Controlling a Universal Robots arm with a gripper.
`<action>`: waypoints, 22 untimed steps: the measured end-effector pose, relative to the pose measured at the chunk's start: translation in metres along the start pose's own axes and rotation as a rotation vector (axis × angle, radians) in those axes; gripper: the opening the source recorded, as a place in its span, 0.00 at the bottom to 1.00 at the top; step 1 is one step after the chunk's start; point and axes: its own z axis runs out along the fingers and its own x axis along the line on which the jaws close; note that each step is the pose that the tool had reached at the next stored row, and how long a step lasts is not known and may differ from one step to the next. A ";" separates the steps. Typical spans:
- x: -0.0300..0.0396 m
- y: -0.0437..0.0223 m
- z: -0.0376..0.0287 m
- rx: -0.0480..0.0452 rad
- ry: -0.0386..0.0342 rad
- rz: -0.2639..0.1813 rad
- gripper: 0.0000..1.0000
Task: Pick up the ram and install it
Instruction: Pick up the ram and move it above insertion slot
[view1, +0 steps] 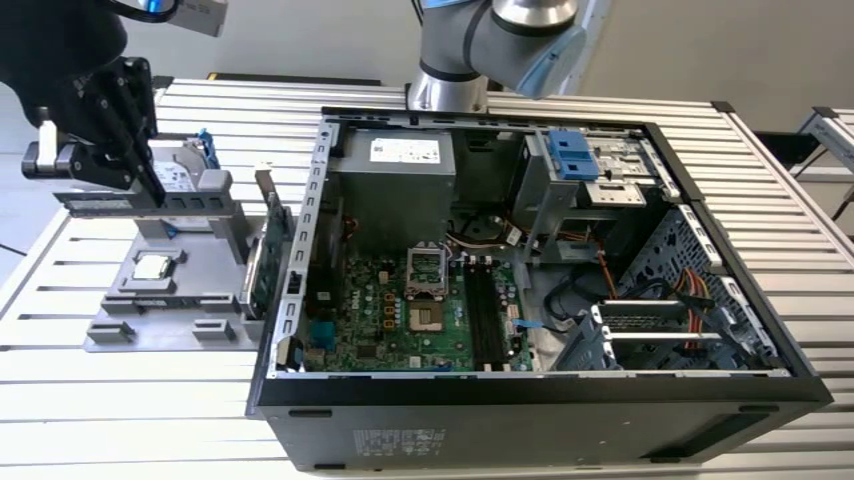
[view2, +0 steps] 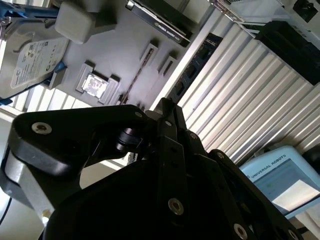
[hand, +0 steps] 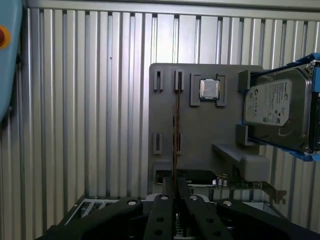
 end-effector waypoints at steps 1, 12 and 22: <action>0.0000 -0.0005 0.0000 0.0000 0.0000 0.000 0.00; 0.0001 -0.0051 0.0001 0.0001 0.0000 0.000 0.00; 0.0001 -0.0090 0.0001 0.0000 0.0000 0.000 0.00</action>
